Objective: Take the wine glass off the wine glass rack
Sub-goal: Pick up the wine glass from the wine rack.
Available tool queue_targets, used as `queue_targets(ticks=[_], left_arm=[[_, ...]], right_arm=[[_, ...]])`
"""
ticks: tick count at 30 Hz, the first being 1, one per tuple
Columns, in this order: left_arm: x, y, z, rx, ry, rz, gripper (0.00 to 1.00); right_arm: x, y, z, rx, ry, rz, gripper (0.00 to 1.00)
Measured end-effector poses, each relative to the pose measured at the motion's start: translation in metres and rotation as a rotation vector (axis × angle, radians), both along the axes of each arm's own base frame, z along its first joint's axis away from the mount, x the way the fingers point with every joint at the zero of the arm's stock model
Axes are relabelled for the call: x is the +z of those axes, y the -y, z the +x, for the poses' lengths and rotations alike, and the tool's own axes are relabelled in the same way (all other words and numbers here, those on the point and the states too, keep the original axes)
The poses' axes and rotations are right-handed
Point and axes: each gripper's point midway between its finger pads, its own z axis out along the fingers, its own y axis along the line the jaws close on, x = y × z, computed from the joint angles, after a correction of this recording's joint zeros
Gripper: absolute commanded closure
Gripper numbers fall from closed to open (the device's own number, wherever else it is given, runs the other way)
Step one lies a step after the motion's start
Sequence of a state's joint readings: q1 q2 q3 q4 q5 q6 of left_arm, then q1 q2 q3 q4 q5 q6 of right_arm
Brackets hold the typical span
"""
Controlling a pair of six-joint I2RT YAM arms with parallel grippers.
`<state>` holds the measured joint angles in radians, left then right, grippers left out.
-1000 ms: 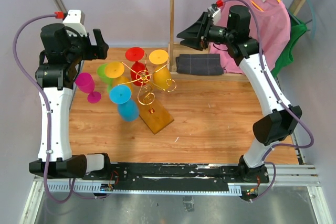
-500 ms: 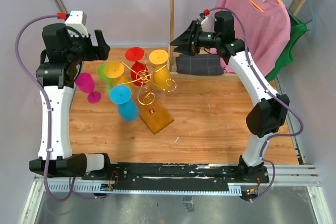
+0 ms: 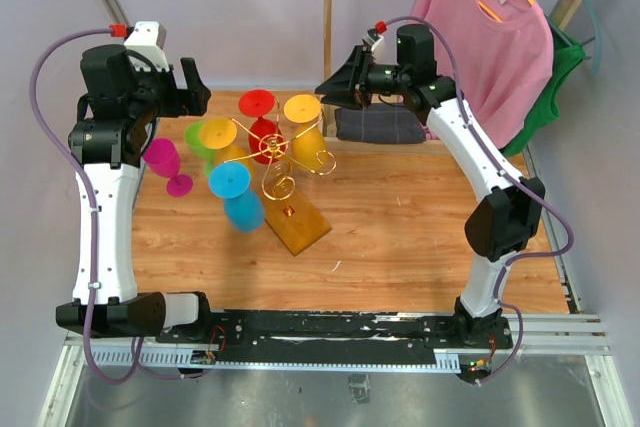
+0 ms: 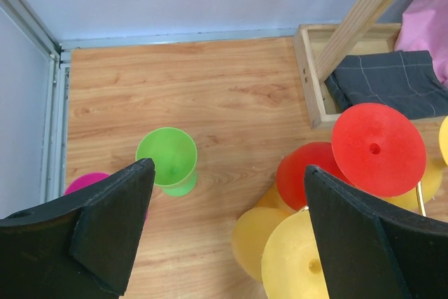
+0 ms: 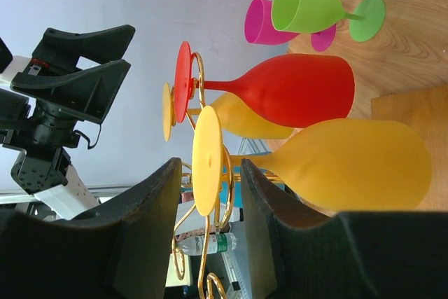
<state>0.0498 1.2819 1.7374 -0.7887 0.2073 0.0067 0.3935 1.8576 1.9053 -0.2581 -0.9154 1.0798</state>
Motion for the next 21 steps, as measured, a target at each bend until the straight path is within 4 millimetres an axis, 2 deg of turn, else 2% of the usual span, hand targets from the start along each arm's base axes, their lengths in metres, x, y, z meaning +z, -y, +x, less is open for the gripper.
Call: queue_targets(ticks=[6,21], left_arm=[[0.0001,0.0000,0.0000,0.000,0.001,0.001,0.08],[-0.0001,-0.0007,0.0001,-0.003,0.002,0.012,0.08]], right_arm=[[0.0002,-0.0005,-0.0003,0.002,0.001,0.001,0.66],[0.0005,-0.0062,-0.0054,0.019,0.006,0.003,0.69]])
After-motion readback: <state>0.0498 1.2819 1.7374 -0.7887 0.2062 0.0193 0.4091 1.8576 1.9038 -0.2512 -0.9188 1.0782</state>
